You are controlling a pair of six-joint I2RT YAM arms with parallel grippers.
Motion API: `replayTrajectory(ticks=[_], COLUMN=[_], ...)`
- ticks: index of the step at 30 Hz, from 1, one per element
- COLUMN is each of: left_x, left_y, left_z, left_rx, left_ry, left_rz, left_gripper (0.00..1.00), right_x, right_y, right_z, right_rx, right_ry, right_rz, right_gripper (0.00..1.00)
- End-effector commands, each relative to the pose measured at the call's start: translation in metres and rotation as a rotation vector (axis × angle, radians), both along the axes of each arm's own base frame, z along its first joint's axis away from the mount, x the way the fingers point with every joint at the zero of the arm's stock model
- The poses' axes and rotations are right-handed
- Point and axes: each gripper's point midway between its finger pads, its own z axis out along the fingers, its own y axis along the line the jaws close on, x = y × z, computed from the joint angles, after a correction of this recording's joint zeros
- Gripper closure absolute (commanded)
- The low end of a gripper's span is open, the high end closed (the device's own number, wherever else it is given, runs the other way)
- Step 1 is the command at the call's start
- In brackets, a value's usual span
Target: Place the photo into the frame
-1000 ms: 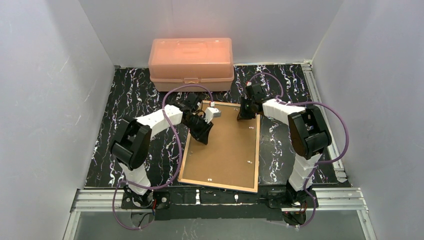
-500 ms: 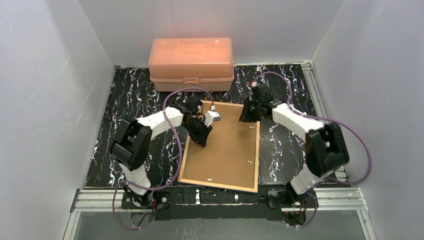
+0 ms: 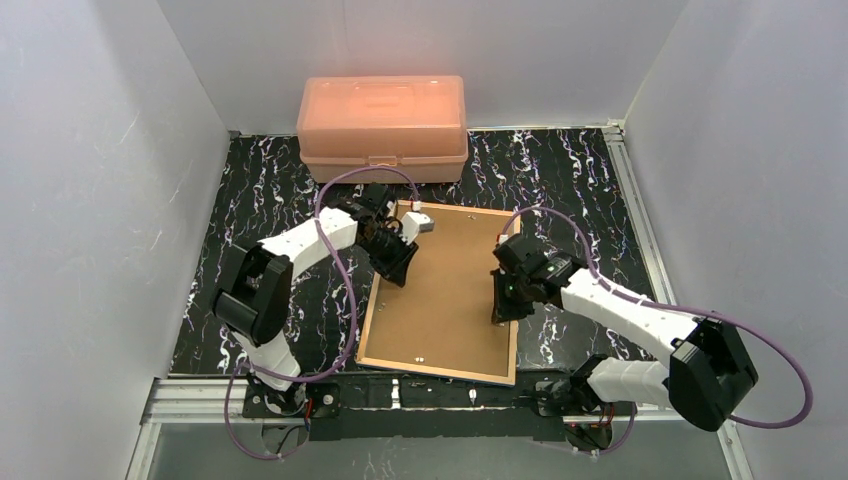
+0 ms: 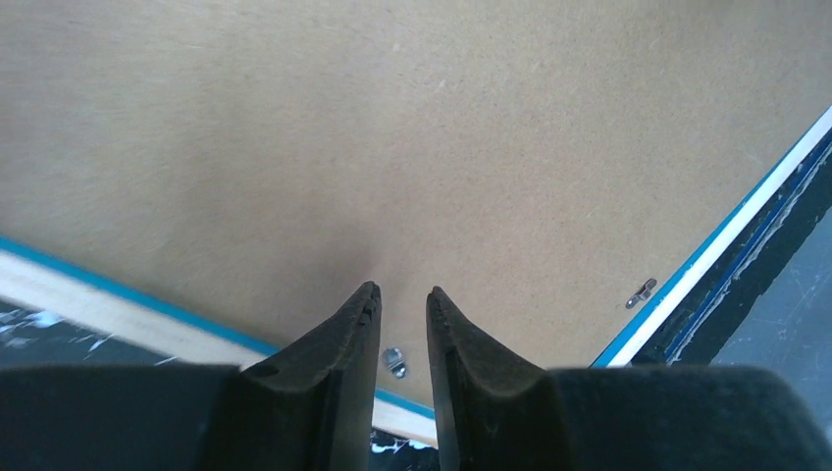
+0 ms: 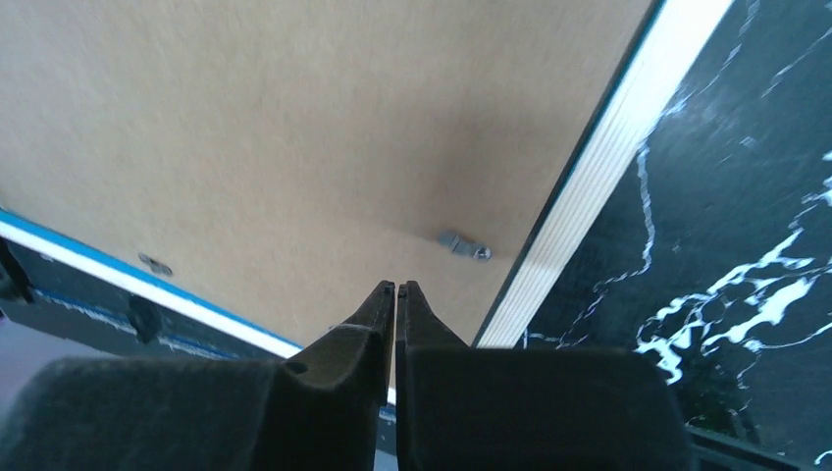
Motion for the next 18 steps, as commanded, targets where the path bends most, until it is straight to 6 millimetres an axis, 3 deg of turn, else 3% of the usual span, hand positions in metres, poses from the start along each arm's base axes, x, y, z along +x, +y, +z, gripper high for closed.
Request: replayTrajectory(ticks=[1,6,18], left_x=[0.014,0.02,0.021], left_y=[0.012,0.028,0.057], left_z=[0.039,0.053,0.051], left_rx=[-0.037,-0.047,-0.038], left_ry=[-0.046,-0.069,-0.049], left_rz=[0.064,0.106,0.164], left_gripper=[0.76,0.7,0.68], right_x=[-0.036,-0.06,-0.074], right_y=[-0.004,-0.017,-0.039], right_z=[-0.008,-0.033,-0.068], right_rx=[-0.039,-0.075,-0.164], right_ry=[0.073,0.138,0.178], right_rz=[0.0,0.013,0.005], right_gripper=[0.88,0.88,0.91])
